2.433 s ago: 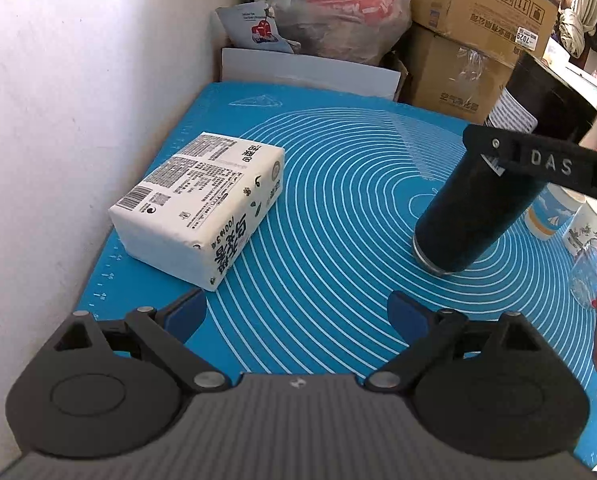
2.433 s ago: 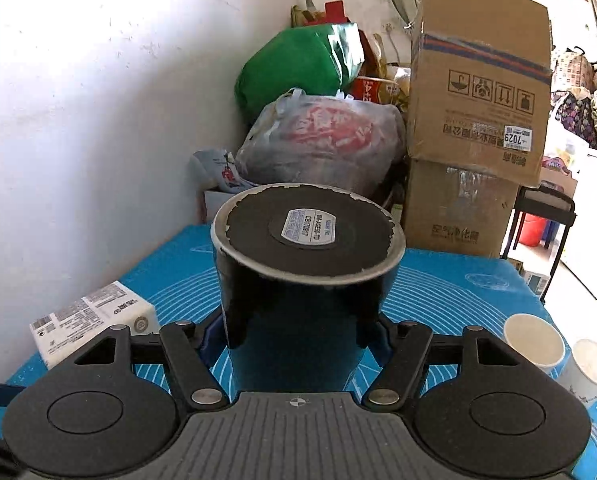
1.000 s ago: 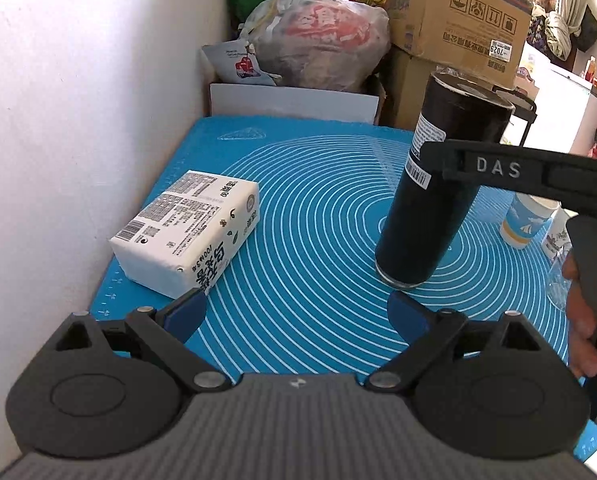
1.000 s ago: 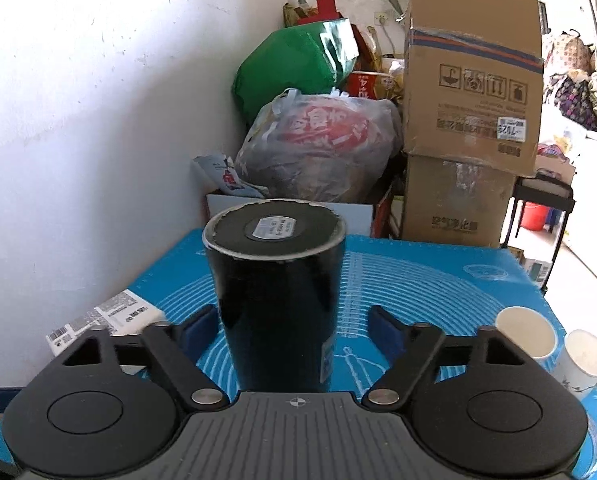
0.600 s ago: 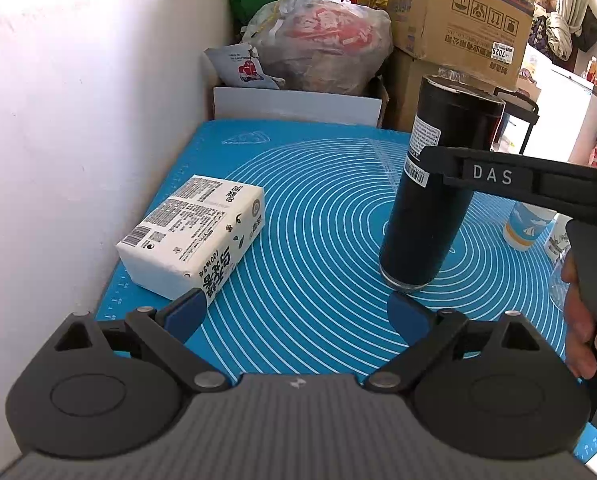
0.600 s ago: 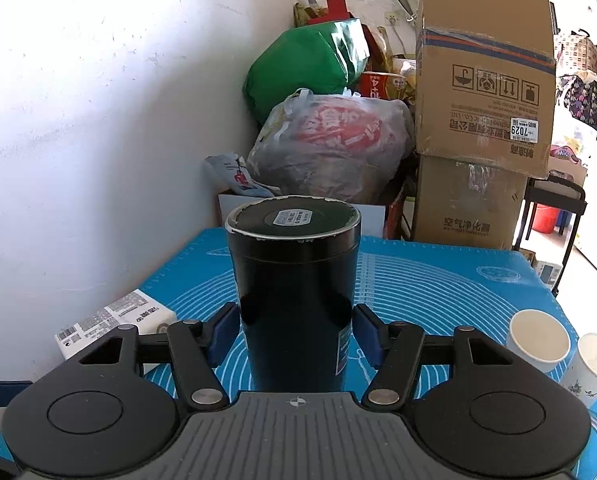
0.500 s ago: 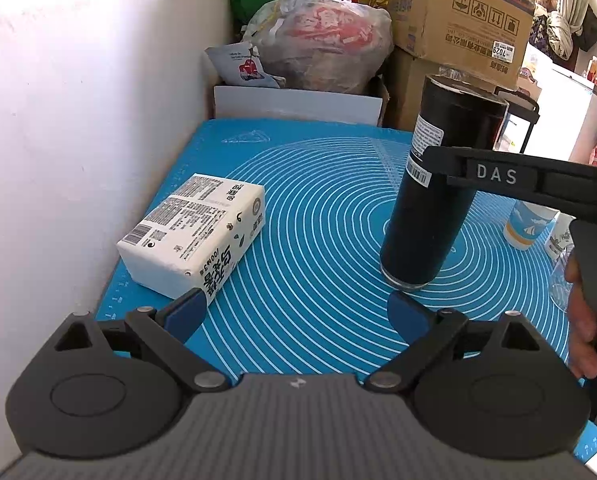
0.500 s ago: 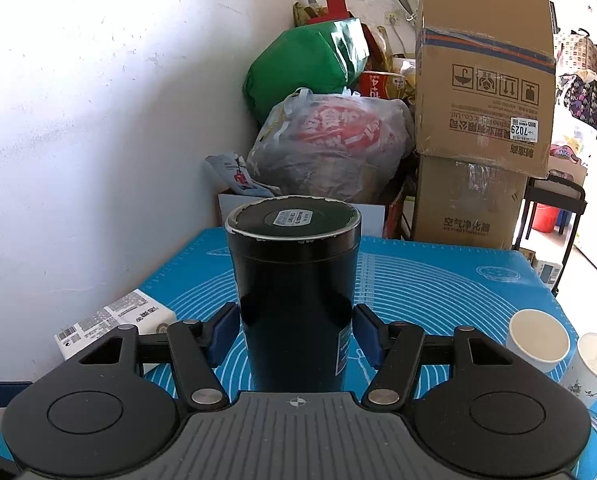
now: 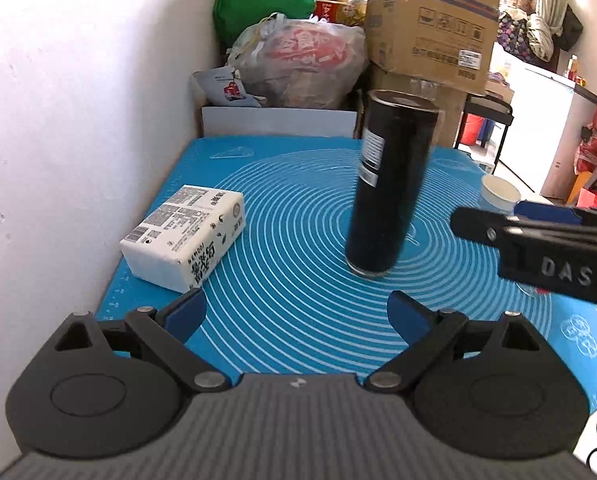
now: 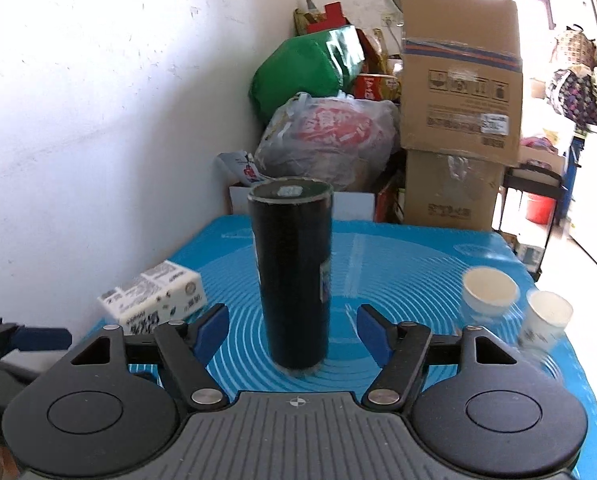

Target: Flip cup upside down

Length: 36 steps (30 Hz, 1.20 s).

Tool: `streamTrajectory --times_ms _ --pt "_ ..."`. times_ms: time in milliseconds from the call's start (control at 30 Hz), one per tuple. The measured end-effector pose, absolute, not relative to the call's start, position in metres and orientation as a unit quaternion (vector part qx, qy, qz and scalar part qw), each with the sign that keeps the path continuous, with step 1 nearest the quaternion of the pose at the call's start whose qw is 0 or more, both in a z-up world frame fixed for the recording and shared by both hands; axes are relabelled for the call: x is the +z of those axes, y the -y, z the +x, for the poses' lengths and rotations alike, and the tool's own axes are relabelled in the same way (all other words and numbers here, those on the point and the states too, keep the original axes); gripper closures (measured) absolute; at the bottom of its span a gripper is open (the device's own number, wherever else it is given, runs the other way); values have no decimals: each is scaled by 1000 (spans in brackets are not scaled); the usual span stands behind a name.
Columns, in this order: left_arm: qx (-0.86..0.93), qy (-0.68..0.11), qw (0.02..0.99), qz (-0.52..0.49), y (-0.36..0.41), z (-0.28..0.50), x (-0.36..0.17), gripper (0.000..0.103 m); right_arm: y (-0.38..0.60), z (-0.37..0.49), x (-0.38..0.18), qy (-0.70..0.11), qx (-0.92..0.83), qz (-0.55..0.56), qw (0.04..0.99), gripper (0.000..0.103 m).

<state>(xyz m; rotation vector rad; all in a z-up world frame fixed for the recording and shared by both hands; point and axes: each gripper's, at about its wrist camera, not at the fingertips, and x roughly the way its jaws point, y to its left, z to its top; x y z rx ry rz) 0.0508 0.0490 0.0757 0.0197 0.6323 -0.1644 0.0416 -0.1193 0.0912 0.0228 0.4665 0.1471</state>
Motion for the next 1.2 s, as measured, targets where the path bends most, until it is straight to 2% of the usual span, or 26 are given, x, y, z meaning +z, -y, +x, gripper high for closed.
streamTrajectory --times_ms 567,1200 --pt "-84 -295 951 26 -36 -11 76 7 143 -34 74 -276 46 30 960 26" --pt "-84 -299 950 42 -34 -26 69 7 143 -53 69 -283 50 23 957 25"
